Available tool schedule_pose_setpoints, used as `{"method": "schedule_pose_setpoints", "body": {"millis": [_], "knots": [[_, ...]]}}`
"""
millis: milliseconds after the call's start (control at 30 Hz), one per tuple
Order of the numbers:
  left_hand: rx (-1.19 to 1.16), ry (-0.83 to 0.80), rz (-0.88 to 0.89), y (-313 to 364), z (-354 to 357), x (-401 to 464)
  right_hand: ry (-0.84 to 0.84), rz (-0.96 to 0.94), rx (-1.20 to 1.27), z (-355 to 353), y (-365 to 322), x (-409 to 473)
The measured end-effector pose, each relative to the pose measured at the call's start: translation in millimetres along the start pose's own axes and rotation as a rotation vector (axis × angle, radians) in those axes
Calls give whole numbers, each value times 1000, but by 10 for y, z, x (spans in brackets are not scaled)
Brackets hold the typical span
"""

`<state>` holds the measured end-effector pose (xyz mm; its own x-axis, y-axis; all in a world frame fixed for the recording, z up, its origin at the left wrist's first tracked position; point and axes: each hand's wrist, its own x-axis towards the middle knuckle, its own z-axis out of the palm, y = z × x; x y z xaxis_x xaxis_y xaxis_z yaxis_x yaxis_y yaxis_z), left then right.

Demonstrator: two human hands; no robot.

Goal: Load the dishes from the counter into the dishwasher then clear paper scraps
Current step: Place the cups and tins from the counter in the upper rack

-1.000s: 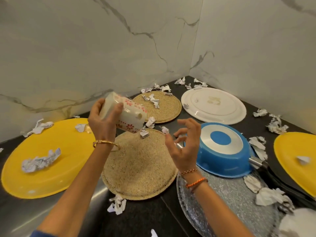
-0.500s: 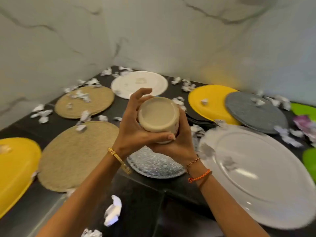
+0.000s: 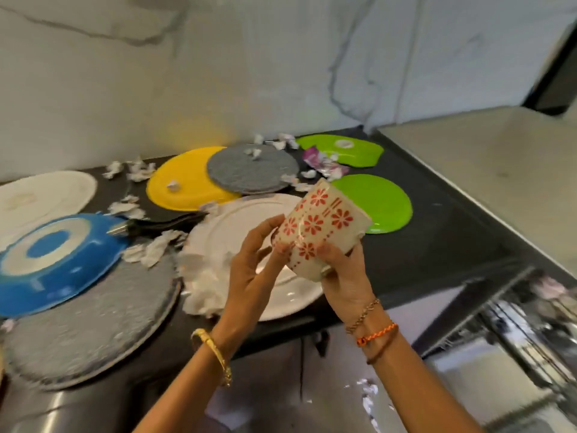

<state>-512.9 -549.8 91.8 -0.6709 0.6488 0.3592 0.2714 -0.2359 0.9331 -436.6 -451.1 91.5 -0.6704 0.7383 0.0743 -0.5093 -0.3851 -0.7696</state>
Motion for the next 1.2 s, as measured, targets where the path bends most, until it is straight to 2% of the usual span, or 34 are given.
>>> {"method": "schedule_pose_setpoints", "body": {"millis": [133,200,267,367,467,533,633,733,833,900,1067,1200], "knots": [[6,-114,57,-46,777,4,66,52,101,-654,-537,-77],[-98,-238,-2,-141,1961,-60,174,-88,50,-1606,-1199,-164],[-173,-239,-7,-84,2143,-23,174,-118,-43,-1777,-1407,-166],[-240,-257,-17,-214,3270,-204,380,-224,-253,-2694,-2099,-392],[-168,-299,-61,-332,4005,-440,575,-246,-331,-3395,-2495,-556],[-87,-445,-165,-488,4453,-537,729,-280,-321,-3852,-2717,-570],[202,-793,-274,-886,4844,-586,943,-292,-291,-4497,-2819,-487],[605,-1131,-231,-1335,5029,-497,1095,-259,-321,-5053,-2754,-383],[966,-1386,-50,-1756,5237,-271,1110,-163,-486,-5532,-2645,-236],[1117,-1462,10,-2000,5381,-180,1073,-135,-593,-5804,-2558,-92],[1234,-1331,-102,-2314,5541,-223,1001,-137,-717,-6291,-2417,345],[1276,-1305,-196,-2237,5575,-227,936,61,-883,-6473,-2336,691]]}}
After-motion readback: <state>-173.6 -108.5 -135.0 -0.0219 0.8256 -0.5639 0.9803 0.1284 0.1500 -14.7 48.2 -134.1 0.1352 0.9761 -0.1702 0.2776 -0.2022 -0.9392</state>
